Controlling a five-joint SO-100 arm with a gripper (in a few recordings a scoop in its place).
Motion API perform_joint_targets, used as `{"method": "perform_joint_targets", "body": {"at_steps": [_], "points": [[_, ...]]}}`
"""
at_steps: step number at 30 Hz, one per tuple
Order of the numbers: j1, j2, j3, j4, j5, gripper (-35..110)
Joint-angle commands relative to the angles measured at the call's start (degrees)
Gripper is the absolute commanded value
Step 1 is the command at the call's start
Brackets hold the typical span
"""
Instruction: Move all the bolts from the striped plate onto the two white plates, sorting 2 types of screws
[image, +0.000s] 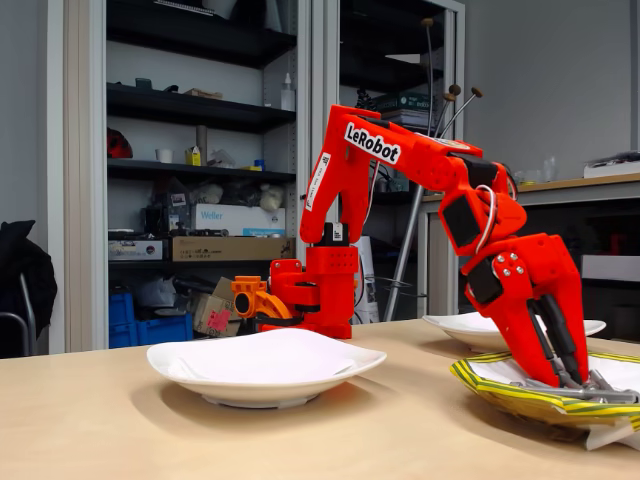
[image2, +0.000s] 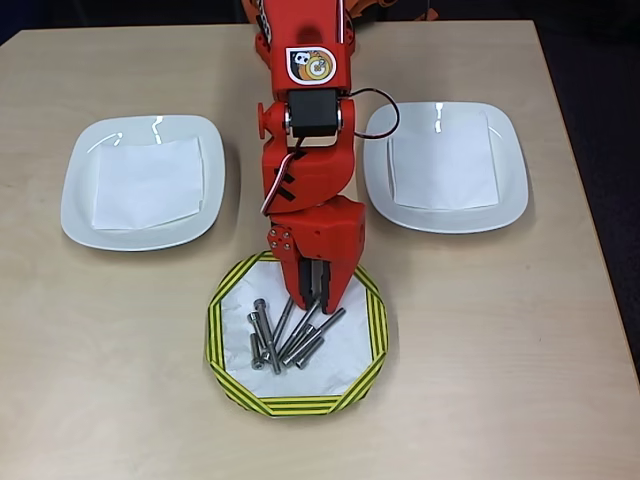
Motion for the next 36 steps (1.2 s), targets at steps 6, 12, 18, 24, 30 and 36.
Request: {"method": "perform_joint_targets", "body": {"at_steps": [6,12,18,24,30,36], "points": [[-0.9,-1.1,-1.1,0.0,1.2,0],[1.0,0.3,-7.1,5.4,-5.6,0],[3.9,0.6,-25.2,22.7,-17.8,0],[6.5,1.7,-37.8,38.9,-25.3,0],[10.8,12.9,-26.4,42.7,-26.7,0],[19.5,25.5,-8.4,41.3,-29.3,0]]}}
